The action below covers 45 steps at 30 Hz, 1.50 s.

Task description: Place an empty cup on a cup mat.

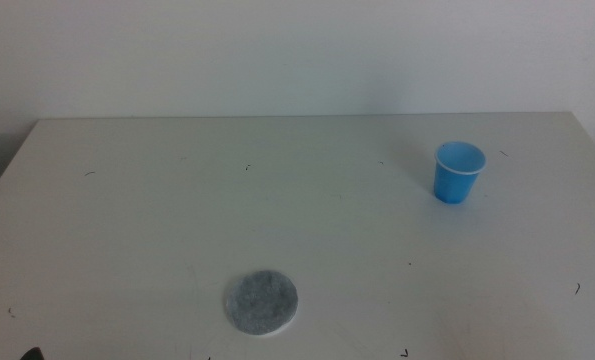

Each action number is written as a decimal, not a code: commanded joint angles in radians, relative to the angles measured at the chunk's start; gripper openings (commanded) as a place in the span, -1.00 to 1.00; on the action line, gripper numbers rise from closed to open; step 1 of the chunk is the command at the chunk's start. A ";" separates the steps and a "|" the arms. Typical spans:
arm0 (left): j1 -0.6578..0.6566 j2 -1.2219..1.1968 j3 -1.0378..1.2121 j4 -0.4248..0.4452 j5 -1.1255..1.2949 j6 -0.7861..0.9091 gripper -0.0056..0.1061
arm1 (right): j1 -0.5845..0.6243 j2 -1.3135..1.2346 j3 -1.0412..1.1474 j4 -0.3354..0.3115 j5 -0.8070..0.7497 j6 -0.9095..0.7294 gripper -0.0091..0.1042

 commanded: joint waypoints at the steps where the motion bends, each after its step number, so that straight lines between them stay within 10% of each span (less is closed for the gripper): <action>1: 0.001 -0.013 -0.006 0.000 -0.068 -0.011 0.98 | -0.007 -0.023 -0.007 0.002 -0.071 -0.005 0.70; 26: 0.001 -0.013 -0.006 0.000 -0.068 -0.011 0.98 | -0.001 0.614 -0.713 -0.018 0.125 -0.005 0.70; 45: 0.001 -0.013 -0.006 0.000 -0.068 -0.011 0.98 | 0.044 1.262 -1.472 0.126 0.529 -0.024 0.70</action>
